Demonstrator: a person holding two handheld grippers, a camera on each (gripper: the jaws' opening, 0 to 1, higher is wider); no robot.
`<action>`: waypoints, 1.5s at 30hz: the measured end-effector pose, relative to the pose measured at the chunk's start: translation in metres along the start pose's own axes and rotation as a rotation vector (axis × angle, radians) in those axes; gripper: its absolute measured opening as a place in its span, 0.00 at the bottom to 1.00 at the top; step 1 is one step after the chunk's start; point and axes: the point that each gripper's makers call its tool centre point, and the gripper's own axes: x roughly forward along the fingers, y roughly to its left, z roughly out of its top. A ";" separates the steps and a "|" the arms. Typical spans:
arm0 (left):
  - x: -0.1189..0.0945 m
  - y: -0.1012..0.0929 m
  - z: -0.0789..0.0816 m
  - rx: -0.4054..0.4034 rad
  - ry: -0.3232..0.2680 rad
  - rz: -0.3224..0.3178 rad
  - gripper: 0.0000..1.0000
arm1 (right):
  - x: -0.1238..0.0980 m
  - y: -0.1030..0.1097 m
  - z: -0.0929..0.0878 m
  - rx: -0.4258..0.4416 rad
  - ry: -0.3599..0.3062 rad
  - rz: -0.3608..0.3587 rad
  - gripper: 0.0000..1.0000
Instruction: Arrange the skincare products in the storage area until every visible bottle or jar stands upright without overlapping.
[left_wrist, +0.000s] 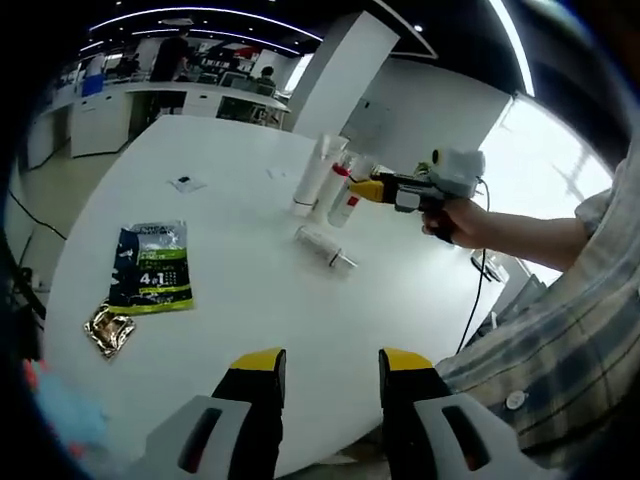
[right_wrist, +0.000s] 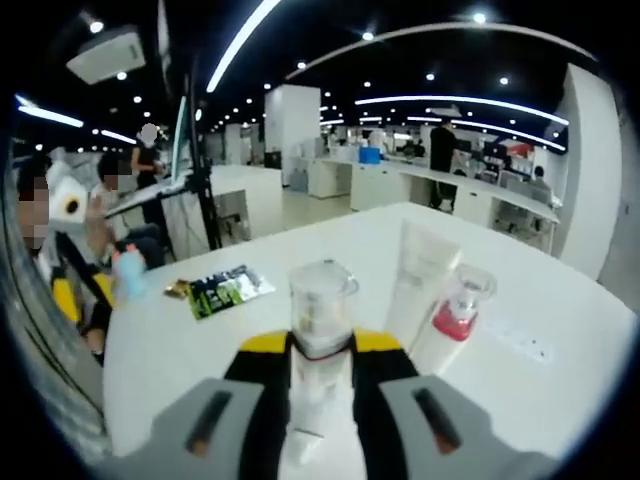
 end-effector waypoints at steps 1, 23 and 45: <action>0.000 0.000 -0.001 -0.001 0.002 0.000 0.38 | 0.001 -0.001 -0.001 0.005 0.001 -0.005 0.20; 0.000 0.007 -0.005 -0.038 -0.013 0.013 0.38 | 0.020 -0.013 -0.002 -0.009 -0.055 -0.014 0.20; -0.014 0.009 -0.018 -0.067 0.010 0.088 0.38 | 0.044 -0.037 -0.037 -0.060 -0.004 -0.046 0.20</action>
